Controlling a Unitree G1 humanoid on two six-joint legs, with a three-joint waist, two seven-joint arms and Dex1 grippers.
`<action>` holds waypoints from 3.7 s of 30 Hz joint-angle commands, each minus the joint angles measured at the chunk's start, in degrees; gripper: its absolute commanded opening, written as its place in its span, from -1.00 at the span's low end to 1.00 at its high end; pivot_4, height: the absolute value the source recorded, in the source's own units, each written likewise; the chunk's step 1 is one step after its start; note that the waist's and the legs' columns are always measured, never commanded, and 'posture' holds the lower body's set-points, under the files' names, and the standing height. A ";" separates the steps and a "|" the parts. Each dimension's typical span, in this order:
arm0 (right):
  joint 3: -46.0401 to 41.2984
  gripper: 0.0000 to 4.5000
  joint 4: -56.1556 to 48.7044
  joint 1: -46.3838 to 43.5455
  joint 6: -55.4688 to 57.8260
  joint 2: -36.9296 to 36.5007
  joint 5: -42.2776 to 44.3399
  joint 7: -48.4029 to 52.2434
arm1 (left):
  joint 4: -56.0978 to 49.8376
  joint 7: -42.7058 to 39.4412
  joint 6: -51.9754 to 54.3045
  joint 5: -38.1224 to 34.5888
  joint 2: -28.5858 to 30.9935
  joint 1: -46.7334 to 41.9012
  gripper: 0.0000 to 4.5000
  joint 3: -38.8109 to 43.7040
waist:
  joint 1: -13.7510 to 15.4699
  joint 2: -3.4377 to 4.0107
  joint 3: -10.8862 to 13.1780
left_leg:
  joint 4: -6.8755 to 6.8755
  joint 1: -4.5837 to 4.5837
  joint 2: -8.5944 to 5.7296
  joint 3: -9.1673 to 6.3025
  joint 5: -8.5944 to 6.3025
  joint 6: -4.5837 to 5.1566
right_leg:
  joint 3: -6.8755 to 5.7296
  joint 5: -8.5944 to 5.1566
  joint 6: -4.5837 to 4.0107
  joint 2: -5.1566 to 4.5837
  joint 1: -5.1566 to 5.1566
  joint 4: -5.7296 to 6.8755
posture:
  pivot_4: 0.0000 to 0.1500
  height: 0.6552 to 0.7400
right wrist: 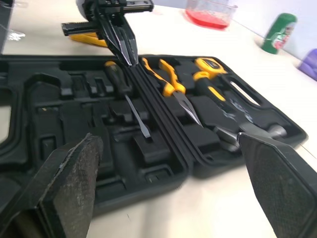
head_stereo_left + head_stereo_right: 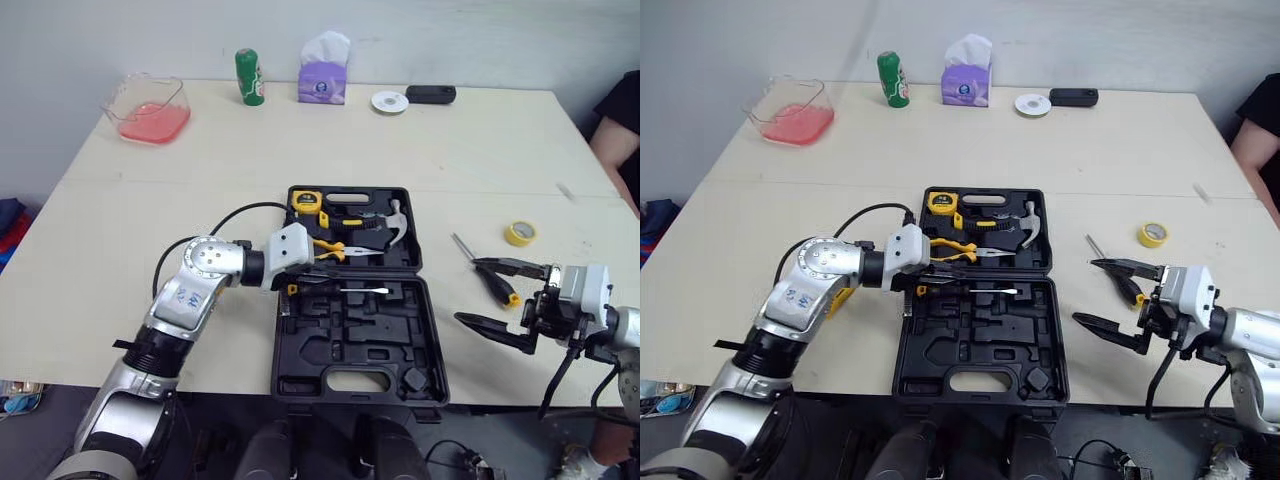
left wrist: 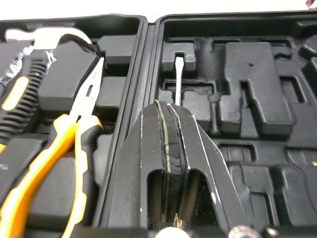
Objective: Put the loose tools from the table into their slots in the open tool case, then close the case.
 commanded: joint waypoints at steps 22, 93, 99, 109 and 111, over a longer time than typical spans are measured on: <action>-2.95 1.00 6.56 1.66 -7.71 0.60 0.25 1.41 | 3.13 3.68 10.33 7.97 1.97 2.49 -0.99 -8.82 | -0.02 0.15 -0.19 | -0.10 0.65 0.02 -0.01 -0.07 -0.04 | 0.10 0.00 0.00 -0.04 0.65 -0.13 | 1.00 1.00; -17.85 1.00 2.62 10.59 9.21 3.18 -1.13 -34.85 | -17.78 14.15 -1.39 -24.70 15.65 43.20 0.98 51.69 | -1.52 0.88 -0.59 | -0.79 0.58 0.45 0.40 -0.65 -0.26 | 0.40 -0.14 -0.24 -0.29 0.07 -0.74 | 1.00 1.00; -14.68 1.00 -8.52 11.27 25.63 -2.19 5.98 -30.84 | -25.63 12.64 5.05 -29.05 18.37 36.31 0.98 43.01 | -1.24 0.90 -0.60 | -0.79 0.53 0.44 0.39 -0.63 -0.25 | 0.40 -0.15 -0.26 -0.26 0.04 -0.74 | 1.00 1.00; -6.06 1.00 -10.32 3.68 49.33 -12.03 8.36 -31.86 | -31.38 5.18 12.37 -34.74 22.46 21.88 0.98 26.90 | -1.30 0.85 -0.57 | -0.74 0.48 0.41 0.44 -0.48 -0.22 | 0.39 -0.12 -0.21 -0.05 0.06 -0.57 | 1.00 1.00; -4.65 1.00 -9.75 2.08 51.07 -12.51 7.70 -31.91 | -30.86 4.69 11.97 -33.77 21.96 21.11 0.98 25.20 | -1.28 0.83 -0.56 | -0.74 0.47 0.39 0.46 -0.43 -0.21 | 0.39 -0.11 -0.20 -0.01 0.06 -0.57 | 1.00 1.00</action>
